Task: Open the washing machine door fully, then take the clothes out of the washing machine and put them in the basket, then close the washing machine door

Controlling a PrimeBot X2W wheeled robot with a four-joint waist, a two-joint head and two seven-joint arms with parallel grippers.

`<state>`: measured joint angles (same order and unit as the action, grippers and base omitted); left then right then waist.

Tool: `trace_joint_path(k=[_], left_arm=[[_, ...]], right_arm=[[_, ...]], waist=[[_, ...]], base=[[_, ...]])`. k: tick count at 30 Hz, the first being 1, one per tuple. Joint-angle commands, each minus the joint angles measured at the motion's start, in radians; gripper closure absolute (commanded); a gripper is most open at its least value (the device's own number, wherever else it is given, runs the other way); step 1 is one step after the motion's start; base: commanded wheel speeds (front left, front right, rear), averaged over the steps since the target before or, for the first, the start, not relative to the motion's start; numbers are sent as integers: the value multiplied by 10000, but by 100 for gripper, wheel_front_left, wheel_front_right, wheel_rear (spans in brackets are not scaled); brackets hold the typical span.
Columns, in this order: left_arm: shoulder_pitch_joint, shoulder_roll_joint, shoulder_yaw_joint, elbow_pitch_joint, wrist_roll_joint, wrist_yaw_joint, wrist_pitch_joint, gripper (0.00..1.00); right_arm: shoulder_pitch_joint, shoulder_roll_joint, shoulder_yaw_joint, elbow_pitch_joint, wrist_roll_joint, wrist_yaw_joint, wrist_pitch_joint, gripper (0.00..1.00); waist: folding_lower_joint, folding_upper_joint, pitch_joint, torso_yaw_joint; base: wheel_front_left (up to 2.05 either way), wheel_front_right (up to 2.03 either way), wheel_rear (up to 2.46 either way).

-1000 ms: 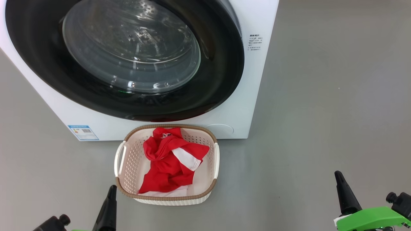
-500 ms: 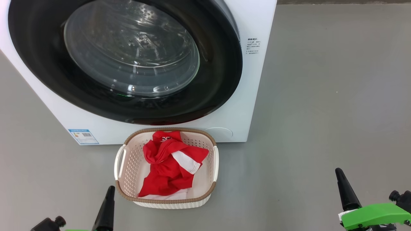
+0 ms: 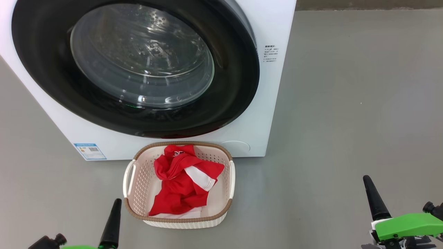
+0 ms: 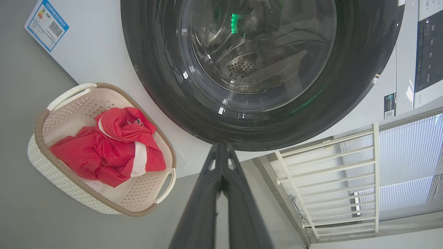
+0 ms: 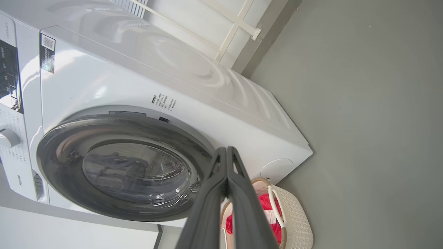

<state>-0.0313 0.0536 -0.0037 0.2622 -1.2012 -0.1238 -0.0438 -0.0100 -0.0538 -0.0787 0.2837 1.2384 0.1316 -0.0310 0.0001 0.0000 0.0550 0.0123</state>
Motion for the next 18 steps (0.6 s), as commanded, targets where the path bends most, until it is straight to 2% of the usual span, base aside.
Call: trace_joint_path(k=[1, 18], left_arm=[[-445, 215, 280, -213, -215, -47, 86, 100], [-568, 237, 484, -203, -2014, -57, 577, 100]], right_arm=[[-428, -142, 123, -281, 195, -6, 59, 100], [-654, -143, 26, -334, 1783, -7, 566, 100]], waist=[[-1, 0, -13, -4], [-1, 0, -229, -55]], base=[[0, 0, 0], [0, 0, 0]])
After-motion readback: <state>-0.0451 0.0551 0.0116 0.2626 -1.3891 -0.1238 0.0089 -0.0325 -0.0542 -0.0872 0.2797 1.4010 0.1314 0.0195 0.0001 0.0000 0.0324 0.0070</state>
